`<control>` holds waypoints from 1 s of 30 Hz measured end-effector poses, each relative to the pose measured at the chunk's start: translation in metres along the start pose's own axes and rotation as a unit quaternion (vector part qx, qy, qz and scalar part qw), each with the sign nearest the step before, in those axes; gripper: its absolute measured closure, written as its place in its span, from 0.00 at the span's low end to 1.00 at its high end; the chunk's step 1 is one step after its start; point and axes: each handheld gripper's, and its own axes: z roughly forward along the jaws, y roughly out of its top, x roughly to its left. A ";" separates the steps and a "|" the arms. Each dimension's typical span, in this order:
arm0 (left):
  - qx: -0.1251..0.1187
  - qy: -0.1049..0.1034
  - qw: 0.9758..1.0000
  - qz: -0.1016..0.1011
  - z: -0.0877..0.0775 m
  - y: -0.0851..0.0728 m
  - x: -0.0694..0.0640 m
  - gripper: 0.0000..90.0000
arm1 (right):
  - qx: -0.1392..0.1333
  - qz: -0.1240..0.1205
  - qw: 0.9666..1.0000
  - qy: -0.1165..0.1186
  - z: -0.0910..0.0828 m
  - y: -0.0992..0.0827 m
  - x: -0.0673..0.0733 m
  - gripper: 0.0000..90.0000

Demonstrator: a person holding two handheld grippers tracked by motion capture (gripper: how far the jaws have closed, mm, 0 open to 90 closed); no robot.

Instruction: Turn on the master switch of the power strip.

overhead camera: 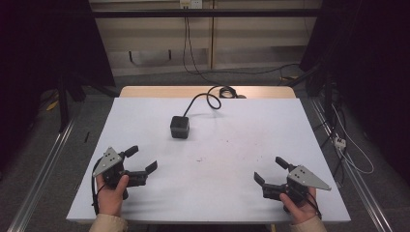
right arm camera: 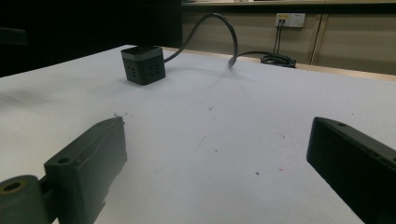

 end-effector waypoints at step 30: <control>0.004 -0.012 1.000 0.005 0.028 0.011 -0.007 0.05 | -0.001 0.000 1.000 -0.001 0.000 0.000 -0.001 0.05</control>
